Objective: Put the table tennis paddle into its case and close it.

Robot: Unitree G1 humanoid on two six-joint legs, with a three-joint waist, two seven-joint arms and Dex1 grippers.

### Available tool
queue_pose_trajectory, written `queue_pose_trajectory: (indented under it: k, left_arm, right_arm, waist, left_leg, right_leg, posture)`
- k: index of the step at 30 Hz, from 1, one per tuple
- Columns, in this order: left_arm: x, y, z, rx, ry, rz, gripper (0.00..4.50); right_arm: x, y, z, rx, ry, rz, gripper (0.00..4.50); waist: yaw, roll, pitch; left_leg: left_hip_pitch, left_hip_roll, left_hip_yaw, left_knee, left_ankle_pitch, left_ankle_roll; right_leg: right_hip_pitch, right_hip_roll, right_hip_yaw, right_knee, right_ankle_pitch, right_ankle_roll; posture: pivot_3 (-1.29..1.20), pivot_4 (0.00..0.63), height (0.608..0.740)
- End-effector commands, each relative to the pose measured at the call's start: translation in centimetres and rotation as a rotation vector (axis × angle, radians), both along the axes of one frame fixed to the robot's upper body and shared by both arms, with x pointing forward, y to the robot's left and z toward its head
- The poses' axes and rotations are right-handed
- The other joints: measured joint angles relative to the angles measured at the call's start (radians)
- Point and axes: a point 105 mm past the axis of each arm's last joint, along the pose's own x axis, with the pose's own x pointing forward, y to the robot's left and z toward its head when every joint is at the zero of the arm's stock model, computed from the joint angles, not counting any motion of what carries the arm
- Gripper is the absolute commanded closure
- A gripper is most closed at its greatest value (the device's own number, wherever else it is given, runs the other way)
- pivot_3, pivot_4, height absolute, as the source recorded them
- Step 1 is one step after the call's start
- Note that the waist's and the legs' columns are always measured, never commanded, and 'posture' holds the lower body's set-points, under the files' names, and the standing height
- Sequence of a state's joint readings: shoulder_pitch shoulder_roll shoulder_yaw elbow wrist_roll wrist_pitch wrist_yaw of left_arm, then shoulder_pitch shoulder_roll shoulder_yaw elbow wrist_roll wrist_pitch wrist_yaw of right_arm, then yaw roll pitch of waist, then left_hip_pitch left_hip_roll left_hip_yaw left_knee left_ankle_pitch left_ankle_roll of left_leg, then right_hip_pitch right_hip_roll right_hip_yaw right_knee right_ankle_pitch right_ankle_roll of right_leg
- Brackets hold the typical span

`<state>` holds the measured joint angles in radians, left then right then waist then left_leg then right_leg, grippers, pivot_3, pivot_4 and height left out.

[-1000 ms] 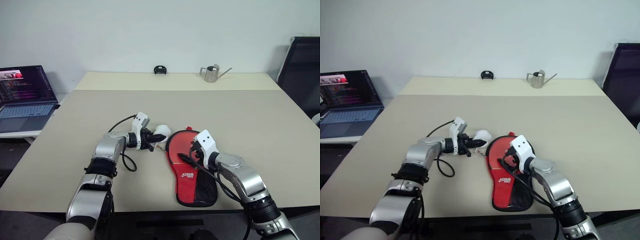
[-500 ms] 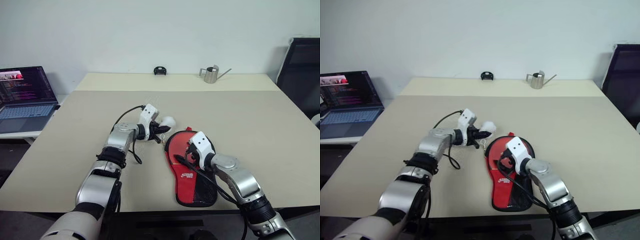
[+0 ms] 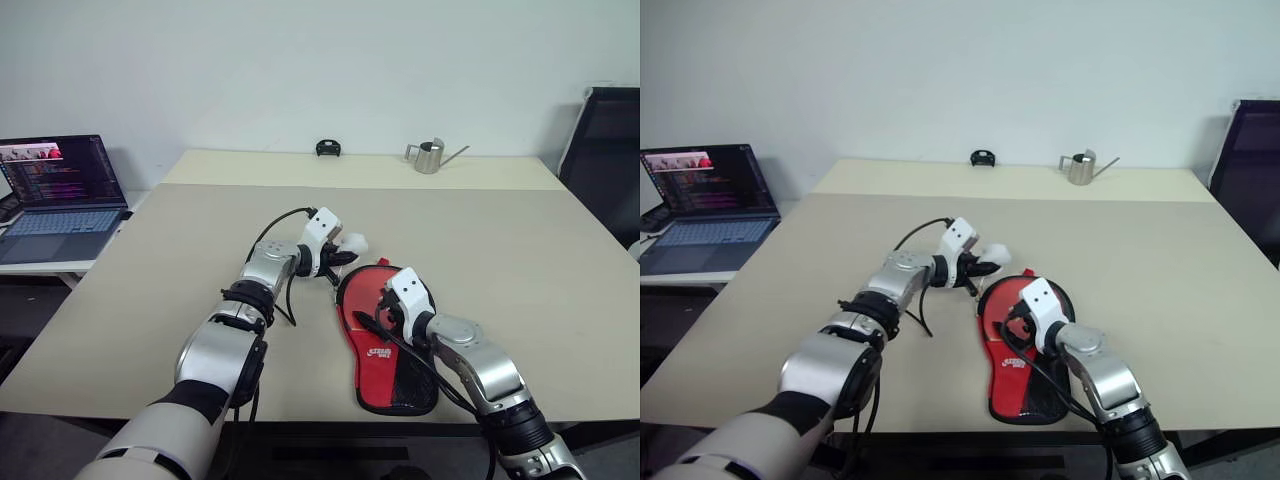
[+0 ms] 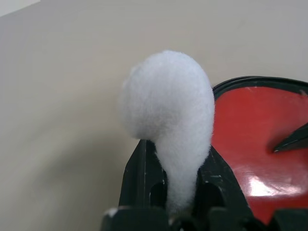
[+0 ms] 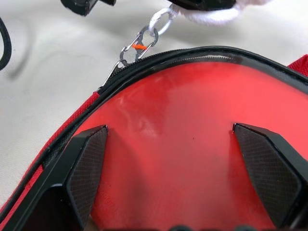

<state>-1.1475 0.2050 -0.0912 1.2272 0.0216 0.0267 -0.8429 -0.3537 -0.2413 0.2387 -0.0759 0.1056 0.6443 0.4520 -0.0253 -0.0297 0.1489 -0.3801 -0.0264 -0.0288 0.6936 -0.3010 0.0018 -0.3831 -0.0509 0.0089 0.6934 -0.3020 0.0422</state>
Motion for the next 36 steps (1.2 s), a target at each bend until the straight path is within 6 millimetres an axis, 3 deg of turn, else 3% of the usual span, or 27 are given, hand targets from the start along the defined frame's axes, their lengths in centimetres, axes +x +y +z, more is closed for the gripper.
queue_pose_trajectory:
  k: [1,15,29,36]
  left_arm:
    - [0.8,-1.1,2.1,0.006,-0.1,0.019,4.32]
    - [1.5,-4.0,2.0,0.083,-0.222,0.112,4.32]
    - [2.7,-5.7,6.7,0.105,-0.431,0.216,4.32]
    - [2.2,-7.6,7.2,0.132,-0.502,0.199,4.32]
  right_arm:
    - [-2.0,-1.4,-6.0,-0.074,0.244,-0.072,0.0]
    - [-3.3,0.2,-6.6,-0.059,0.27,-0.081,0.0]
    - [-5.5,0.1,-6.6,-0.072,0.306,-0.087,0.0]
    - [-6.4,0.3,-6.3,-0.068,0.312,-0.099,0.0]
  waist:
    - [0.0,-0.001,0.0]
    - [-0.001,-0.002,-0.001]
    - [0.0,-0.002,-0.001]
    - [0.002,-0.002,-0.001]
  left_leg:
    - [0.0,0.0,0.0,0.0,0.0,0.0]
    - [0.0,0.0,-0.001,0.0,0.0,0.0]
    - [0.0,0.0,-0.004,-0.002,0.0,0.0]
    - [-0.001,-0.001,-0.009,-0.008,0.0,-0.001]
  right_leg:
    - [0.0,0.0,0.0,0.0,0.0,0.0]
    - [0.0,0.0,0.0,0.001,0.0,0.0]
    - [0.003,0.0,-0.004,-0.004,0.0,0.001]
    - [0.005,-0.001,-0.01,-0.012,0.0,0.001]
  posture:
    - [0.0,0.15,0.74]
    - [0.0,0.15,0.74]
    - [0.0,0.15,0.74]
    - [0.0,0.15,0.74]
